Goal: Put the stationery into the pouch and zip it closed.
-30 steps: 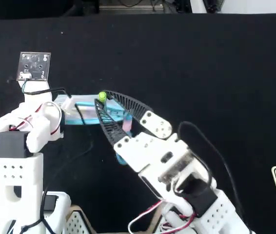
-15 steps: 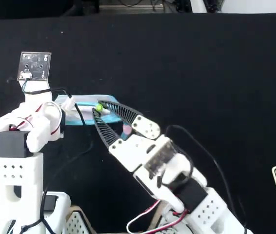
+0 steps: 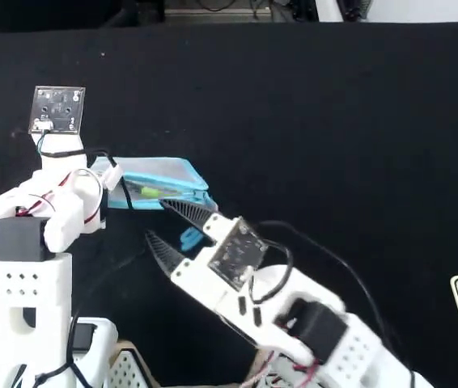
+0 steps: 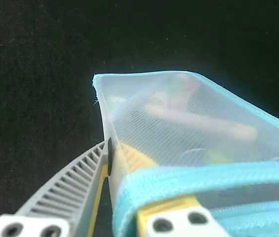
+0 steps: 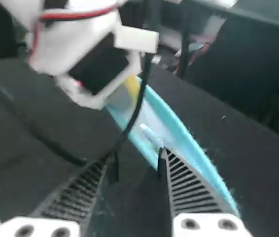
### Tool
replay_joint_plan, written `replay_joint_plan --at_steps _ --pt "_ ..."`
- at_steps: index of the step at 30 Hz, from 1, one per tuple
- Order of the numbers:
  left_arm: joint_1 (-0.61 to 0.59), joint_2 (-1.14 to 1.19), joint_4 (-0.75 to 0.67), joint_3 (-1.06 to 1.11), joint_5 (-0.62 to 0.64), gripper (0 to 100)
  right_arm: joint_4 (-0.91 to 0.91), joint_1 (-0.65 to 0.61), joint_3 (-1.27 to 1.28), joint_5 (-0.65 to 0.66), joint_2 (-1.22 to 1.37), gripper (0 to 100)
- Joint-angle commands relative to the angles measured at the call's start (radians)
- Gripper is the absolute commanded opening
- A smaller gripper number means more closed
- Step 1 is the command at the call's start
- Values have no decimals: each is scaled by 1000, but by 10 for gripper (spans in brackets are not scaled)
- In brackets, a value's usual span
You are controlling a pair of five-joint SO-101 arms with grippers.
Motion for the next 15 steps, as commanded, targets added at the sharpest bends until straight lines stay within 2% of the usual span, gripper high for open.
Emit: replay_joint_plan --at_steps 1,9,12,15 --pt "4 -18 2 -12 -8 30 117 0 -183 -2 -7 135" --pt "4 -18 2 -12 -8 30 373 281 -374 -2 -7 138" --pt "4 -18 2 -12 -8 30 500 295 -367 17 -5 139" --pt "4 -18 2 -12 -9 30 565 299 -302 104 -7 139"
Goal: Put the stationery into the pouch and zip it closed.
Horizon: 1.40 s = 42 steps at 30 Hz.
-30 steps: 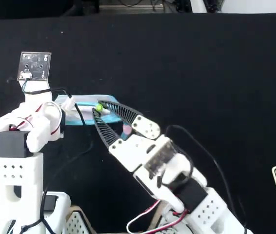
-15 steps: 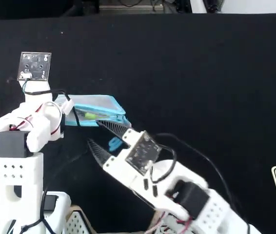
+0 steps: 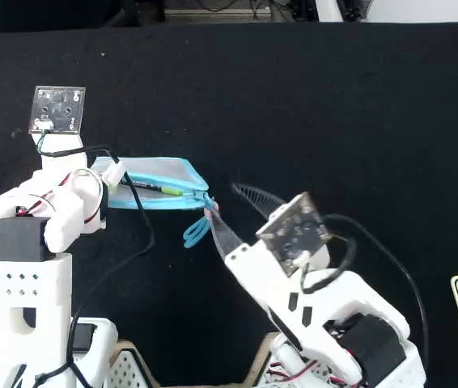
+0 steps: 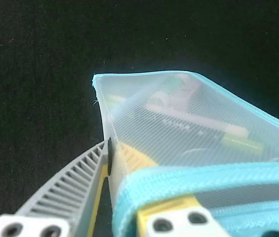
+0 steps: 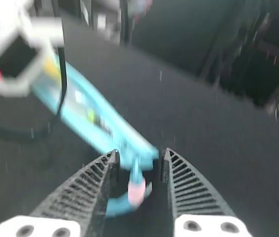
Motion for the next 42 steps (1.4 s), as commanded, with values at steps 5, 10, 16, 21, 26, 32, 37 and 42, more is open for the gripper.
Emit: replay_joint_plan --at_steps 5,10,16,21,26,32,37,42 --pt "-76 -18 -6 -21 -9 30 -49 17 211 135 4 139" --pt "-130 -17 -17 -15 -11 30 -153 14 366 91 -88 139" --pt "-127 -17 -78 25 -11 30 -176 -51 562 91 -321 247" --pt "-127 -17 -77 22 -9 30 -287 -68 717 74 -532 251" --pt "-125 -17 -77 22 -9 30 -436 -68 716 -48 -484 243" --pt "-39 -17 -69 33 -18 30 -460 -66 670 -60 -466 243" --pt "7 -17 -69 47 -71 30 -450 -64 639 -137 -467 243" --pt "8 -17 -58 48 -71 30 -457 -61 653 -135 -467 243"
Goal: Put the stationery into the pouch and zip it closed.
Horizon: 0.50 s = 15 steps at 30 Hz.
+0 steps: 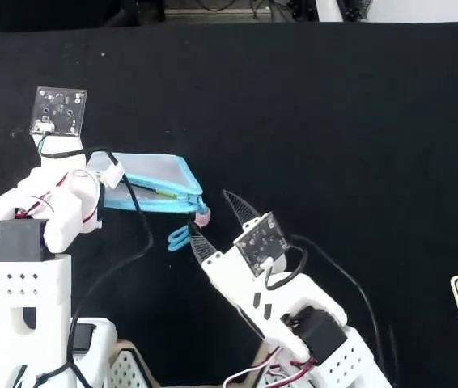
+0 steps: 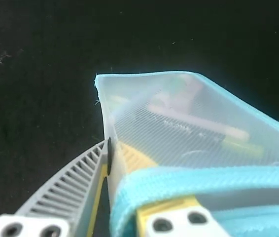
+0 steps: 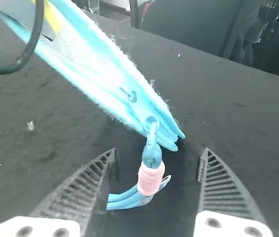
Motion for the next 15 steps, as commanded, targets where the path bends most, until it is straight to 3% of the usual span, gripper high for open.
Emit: replay_joint_plan --at_steps 1,7,15 --pt "27 -11 12 -7 -6 30 -17 -2 -53 -8 -107 234" --pt "27 -11 25 -7 -8 30 -97 78 -16 -6 -107 78" --pt "27 -11 28 -7 -8 30 -114 160 -19 -6 -107 11"
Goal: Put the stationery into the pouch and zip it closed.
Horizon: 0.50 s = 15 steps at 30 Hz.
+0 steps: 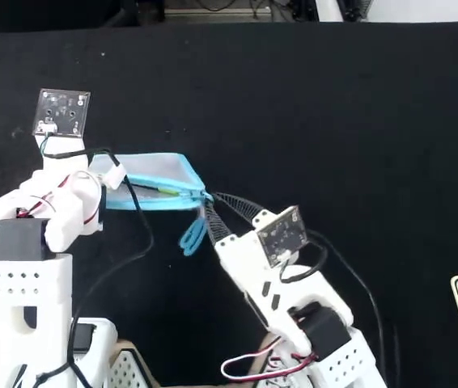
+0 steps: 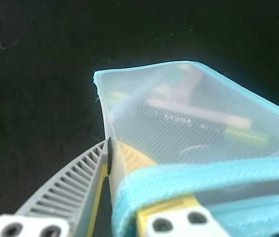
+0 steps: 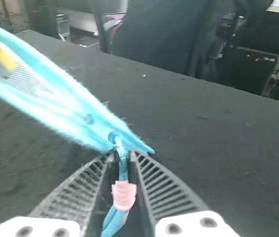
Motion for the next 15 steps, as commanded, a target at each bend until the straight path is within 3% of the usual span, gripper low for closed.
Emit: replay_joint_plan --at_steps 1,10,15 --pt "19 -14 3 -7 -6 30 -25 23 -19 -3 -107 11" --pt "21 -14 3 -7 -6 30 -25 20 -12 -3 -99 13" --pt "21 -14 3 -7 -6 30 -61 11 41 41 -99 145"
